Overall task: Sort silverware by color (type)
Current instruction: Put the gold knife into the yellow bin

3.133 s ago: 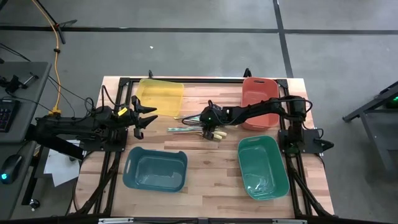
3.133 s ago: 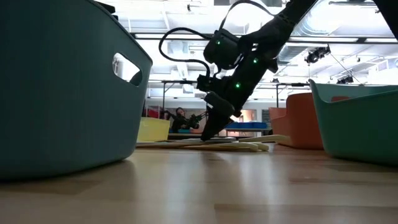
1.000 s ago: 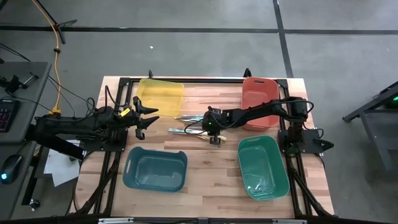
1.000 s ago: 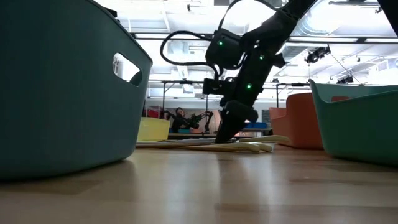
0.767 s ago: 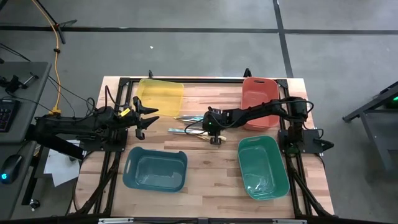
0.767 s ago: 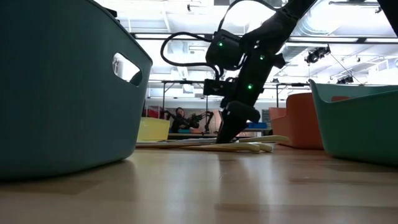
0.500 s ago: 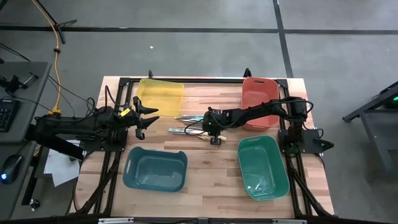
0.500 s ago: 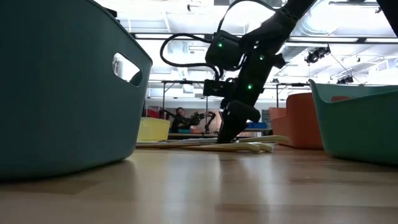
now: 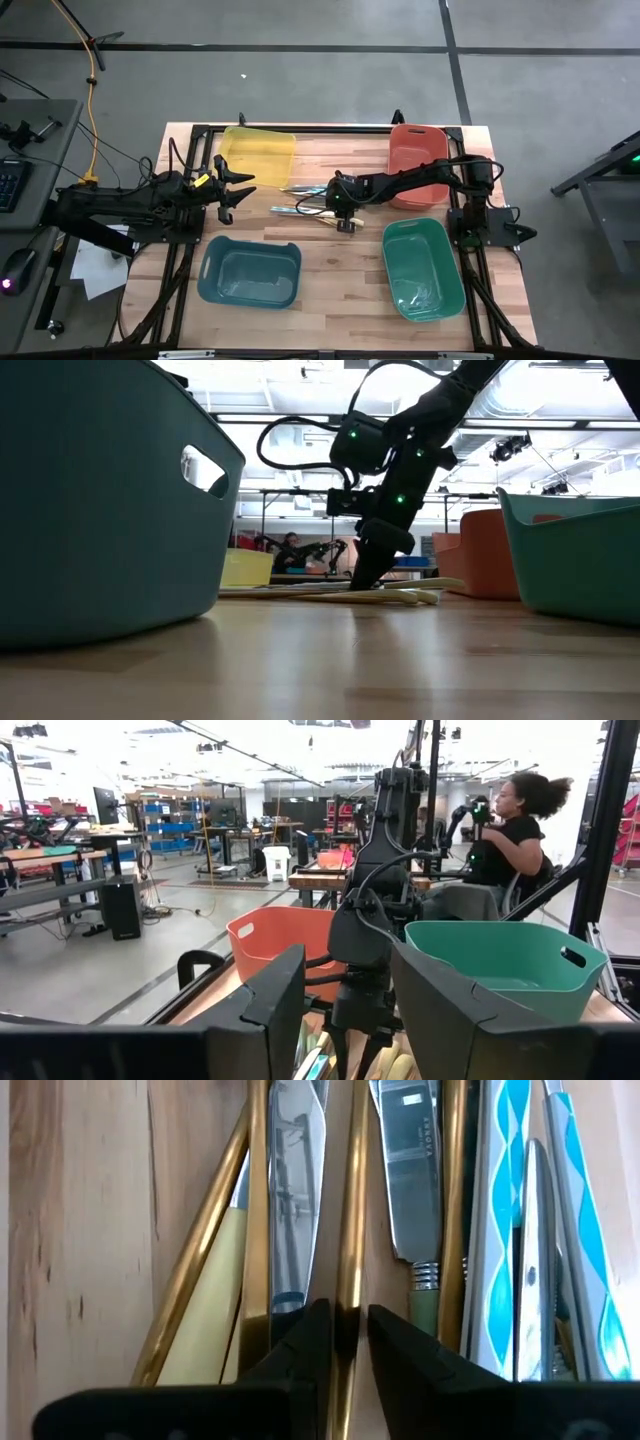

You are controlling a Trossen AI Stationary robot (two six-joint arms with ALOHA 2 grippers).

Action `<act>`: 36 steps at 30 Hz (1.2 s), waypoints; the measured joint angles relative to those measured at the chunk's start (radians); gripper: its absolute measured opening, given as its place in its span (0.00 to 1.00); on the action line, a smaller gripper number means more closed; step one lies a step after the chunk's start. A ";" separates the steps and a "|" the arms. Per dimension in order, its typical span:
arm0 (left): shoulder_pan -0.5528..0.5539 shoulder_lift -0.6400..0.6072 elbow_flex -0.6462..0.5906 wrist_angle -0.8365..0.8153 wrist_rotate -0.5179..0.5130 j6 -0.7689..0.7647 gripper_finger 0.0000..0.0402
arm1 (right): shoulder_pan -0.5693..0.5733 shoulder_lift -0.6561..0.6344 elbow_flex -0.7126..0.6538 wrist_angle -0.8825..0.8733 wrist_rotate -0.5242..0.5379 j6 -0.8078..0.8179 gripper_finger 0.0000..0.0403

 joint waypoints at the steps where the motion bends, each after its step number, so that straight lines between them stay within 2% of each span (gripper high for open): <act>1: 0.000 0.000 0.000 0.000 0.000 0.000 0.35 | 0.000 0.000 0.000 0.000 0.001 0.001 0.13; 6: 0.000 0.000 0.000 0.000 0.000 0.000 0.35 | 0.001 0.000 -0.001 -0.004 0.001 0.006 0.02; 15: 0.000 0.000 0.000 0.000 0.000 0.000 0.35 | 0.001 -0.014 -0.004 -0.003 0.010 0.007 0.01; 36: 0.000 0.000 0.000 0.000 0.000 0.000 0.35 | 0.000 -0.270 -0.006 -0.099 0.030 0.015 0.00</act>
